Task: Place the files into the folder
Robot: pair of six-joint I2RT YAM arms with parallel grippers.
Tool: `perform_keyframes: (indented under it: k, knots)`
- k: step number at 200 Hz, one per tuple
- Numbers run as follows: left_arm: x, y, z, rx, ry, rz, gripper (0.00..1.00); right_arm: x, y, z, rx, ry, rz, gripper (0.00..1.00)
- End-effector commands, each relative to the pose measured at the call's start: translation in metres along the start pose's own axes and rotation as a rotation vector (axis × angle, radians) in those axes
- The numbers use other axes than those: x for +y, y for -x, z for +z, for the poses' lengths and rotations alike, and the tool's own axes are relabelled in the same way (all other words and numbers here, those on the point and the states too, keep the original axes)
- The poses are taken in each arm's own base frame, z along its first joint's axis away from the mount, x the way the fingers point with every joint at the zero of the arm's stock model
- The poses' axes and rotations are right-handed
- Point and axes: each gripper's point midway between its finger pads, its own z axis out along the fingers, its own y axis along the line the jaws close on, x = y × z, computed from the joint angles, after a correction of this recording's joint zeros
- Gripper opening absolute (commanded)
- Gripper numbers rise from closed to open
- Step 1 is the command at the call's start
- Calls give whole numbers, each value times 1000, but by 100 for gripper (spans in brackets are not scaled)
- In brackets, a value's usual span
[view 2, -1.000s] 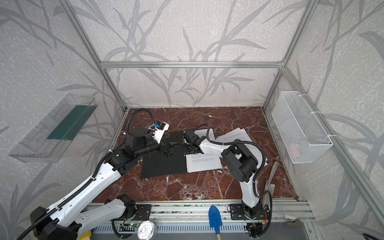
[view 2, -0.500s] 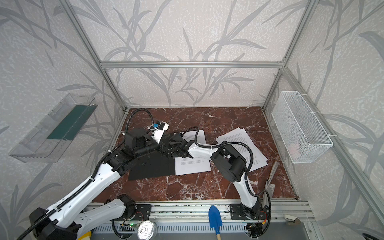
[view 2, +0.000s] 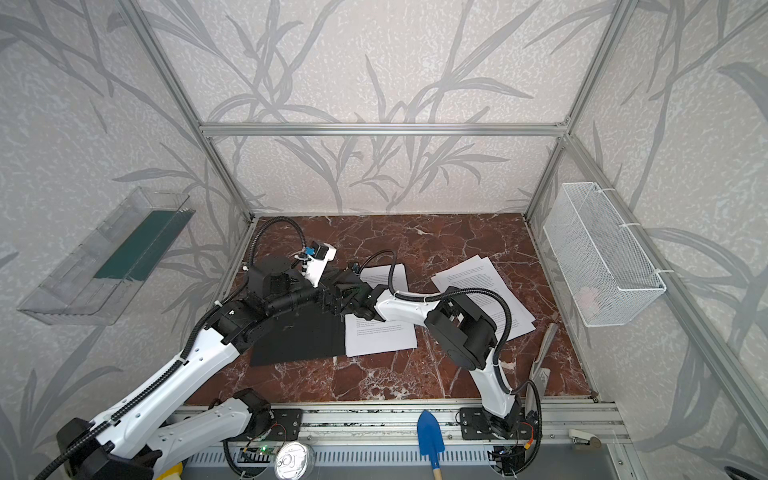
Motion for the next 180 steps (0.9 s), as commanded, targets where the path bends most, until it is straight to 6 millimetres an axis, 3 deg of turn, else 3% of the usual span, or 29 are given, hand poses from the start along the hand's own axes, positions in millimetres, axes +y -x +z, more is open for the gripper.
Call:
perform_keyframes:
  k: [1, 24, 39, 51, 65, 93, 109, 126, 150, 180]
  knots:
    - [1, 17, -10, -52, 34, 4, 99, -13, 48, -51, -146, -17, -81, 69]
    - [9, 21, -15, -63, 91, -24, 99, -64, 60, -91, -178, -78, -123, 85]
    - [17, 25, -18, -54, 143, -73, 99, -122, 55, -113, -181, -199, -105, 93]
    - [19, 26, -19, -39, 159, -103, 99, -176, 42, -129, -162, -276, -17, 100]
    - [18, 27, -18, -23, 157, -142, 99, -238, 20, -148, -160, -353, 142, 99]
    - [14, 25, -8, -12, 119, -257, 99, -320, -28, -178, -180, -399, 473, 99]
    - [11, 17, 2, 40, 92, -378, 99, -344, -45, -191, -221, -432, 546, 99]
    - [-7, 9, 17, 111, -20, -450, 99, -349, -51, -194, -234, -436, 547, 99]
    - [-29, -5, 31, 193, -109, -528, 99, -356, -62, -183, -194, -448, 591, 99]
    - [-61, -26, 40, 225, -81, -435, 99, -358, -66, -166, -124, -384, 638, 99]
